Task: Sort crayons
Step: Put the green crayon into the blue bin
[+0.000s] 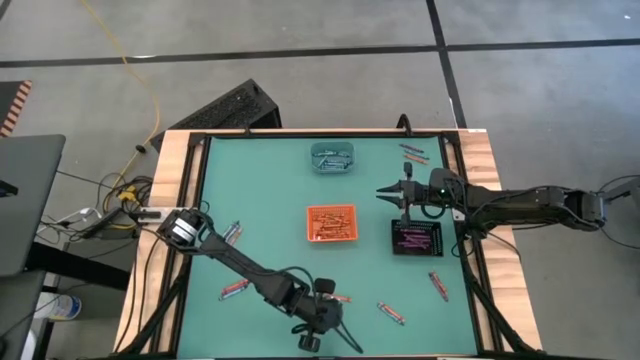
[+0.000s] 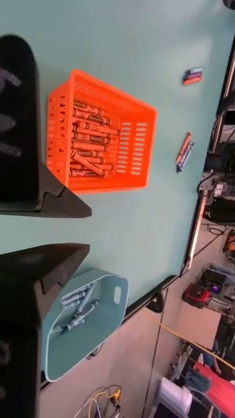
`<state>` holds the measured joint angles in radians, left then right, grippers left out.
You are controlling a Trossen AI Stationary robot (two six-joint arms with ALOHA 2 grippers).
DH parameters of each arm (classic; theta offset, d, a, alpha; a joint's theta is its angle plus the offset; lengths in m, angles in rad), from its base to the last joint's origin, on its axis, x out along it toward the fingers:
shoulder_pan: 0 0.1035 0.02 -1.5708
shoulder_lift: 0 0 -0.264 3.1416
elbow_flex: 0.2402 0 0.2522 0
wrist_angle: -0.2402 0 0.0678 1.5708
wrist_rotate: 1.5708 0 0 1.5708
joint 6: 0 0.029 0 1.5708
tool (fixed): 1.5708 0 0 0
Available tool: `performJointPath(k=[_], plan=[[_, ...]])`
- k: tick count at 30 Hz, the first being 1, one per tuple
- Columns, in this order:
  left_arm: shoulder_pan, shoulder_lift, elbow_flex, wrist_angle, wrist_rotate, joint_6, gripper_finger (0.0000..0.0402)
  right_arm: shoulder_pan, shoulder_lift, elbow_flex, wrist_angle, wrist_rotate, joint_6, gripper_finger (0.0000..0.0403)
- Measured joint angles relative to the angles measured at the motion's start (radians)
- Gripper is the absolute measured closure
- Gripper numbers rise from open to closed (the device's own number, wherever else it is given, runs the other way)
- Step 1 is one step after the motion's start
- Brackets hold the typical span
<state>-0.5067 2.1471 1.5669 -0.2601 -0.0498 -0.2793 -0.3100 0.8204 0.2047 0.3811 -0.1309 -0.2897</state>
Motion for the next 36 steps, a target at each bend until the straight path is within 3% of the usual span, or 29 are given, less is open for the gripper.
performJointPath(k=[22,27,36], plan=[[-0.004,0.073,0.003,-0.07,0.032,0.008,0.0335,0.011,0.0,0.0,-0.065,-0.003,0.055,0.0332],[-0.002,0.072,0.002,-0.119,-0.014,0.038,0.0335,0.026,0.0,0.0,-0.086,-0.004,0.082,0.0332],[0.013,0.071,0.043,-0.153,0.044,0.103,0.0335,0.072,0.0,0.0,-0.113,-0.003,0.109,0.0332]])
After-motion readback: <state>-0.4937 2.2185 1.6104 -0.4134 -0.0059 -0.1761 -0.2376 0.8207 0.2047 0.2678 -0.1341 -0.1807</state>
